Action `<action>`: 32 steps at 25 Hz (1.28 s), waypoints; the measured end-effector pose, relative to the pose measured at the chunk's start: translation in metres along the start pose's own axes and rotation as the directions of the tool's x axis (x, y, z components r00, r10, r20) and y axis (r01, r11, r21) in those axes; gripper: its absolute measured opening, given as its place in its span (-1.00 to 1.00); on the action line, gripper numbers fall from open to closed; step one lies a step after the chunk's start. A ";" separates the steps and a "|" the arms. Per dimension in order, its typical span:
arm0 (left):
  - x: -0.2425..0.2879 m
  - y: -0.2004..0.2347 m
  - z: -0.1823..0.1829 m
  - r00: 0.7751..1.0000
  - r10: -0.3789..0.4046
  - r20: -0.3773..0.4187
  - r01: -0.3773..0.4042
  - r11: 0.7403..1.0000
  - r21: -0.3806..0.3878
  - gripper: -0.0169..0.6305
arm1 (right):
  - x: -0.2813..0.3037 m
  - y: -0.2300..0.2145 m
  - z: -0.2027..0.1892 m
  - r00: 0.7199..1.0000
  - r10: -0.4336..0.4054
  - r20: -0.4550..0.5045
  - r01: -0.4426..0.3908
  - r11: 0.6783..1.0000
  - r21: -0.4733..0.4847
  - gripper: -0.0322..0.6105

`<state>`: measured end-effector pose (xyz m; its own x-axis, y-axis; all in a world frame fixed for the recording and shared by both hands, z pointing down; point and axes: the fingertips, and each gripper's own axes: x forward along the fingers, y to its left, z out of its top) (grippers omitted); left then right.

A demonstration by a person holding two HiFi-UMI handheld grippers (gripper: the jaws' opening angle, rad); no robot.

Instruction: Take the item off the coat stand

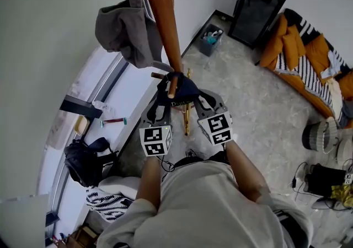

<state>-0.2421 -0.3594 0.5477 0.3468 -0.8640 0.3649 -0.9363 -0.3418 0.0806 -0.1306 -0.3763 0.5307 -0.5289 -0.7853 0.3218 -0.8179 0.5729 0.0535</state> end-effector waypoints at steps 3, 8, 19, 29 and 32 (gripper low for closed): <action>-0.003 0.000 0.007 1.000 0.029 0.011 -0.029 0.999 0.039 -0.75 | -0.002 -0.001 0.002 1.000 -0.019 0.006 0.019 1.000 -0.023 -0.82; -0.010 0.003 0.007 0.998 0.068 0.019 -0.069 0.997 0.038 -0.87 | -0.008 0.007 0.001 1.000 0.002 0.006 -0.002 0.999 -0.034 -0.84; -0.015 -0.004 0.010 0.996 0.090 0.024 -0.091 0.995 0.046 -0.88 | -0.017 0.010 0.007 0.999 0.021 0.030 -0.020 0.999 -0.047 -0.84; -0.026 -0.007 0.015 0.991 0.119 0.058 -0.121 0.992 0.032 -0.89 | -0.027 0.016 0.012 0.997 0.043 0.063 -0.039 0.997 -0.060 -0.84; -0.032 -0.009 0.019 0.989 0.131 0.070 -0.133 0.991 0.033 -0.89 | -0.030 0.018 0.016 0.996 0.052 0.076 -0.047 0.997 -0.066 -0.85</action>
<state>-0.2441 -0.3357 0.5174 0.2246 -0.9250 0.3065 -0.9718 -0.2359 0.0004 -0.1327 -0.3460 0.5067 -0.5867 -0.7699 0.2512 -0.7752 0.6236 0.1009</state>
